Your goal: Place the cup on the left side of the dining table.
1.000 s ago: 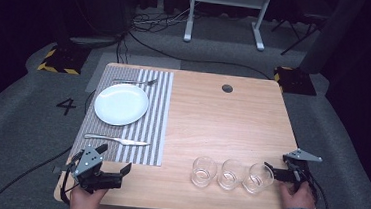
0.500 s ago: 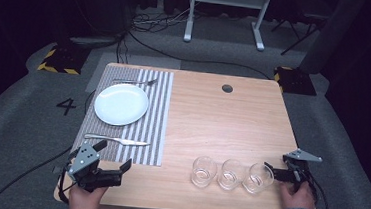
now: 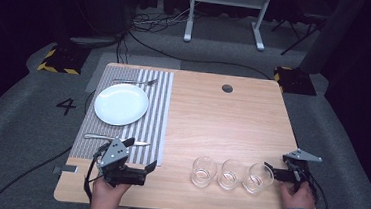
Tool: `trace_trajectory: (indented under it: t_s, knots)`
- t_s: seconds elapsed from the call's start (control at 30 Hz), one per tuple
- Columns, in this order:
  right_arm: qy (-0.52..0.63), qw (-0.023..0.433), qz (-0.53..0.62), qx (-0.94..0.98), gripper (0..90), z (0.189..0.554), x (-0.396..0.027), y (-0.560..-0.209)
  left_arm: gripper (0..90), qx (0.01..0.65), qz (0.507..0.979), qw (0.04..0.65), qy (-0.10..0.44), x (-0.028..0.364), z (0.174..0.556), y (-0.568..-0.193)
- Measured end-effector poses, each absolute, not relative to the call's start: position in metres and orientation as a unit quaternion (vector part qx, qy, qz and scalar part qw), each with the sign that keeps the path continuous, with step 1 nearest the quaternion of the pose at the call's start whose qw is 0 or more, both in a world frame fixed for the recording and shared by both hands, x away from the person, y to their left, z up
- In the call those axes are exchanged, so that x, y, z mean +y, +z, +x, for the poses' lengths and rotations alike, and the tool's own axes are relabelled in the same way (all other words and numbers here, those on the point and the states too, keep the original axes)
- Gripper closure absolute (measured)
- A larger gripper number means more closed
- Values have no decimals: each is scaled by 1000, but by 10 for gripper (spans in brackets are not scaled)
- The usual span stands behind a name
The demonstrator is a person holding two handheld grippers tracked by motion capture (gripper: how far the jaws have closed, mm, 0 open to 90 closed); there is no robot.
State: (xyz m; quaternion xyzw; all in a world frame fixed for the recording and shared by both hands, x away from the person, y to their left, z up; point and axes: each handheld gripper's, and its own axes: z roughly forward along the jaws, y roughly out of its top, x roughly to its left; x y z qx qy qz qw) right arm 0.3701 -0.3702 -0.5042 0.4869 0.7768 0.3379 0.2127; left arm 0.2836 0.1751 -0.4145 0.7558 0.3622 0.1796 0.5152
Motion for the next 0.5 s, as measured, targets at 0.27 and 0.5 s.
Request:
trace_trajectory:
  t_s: [0.27,0.5]
  knots:
    - [338,213,487,777,127,370,-370,-504,0,322,774,524,152,144,300,-412]
    - [338,213,487,777,127,370,-370,-504,0,292,785,531,127,119,311,-412]
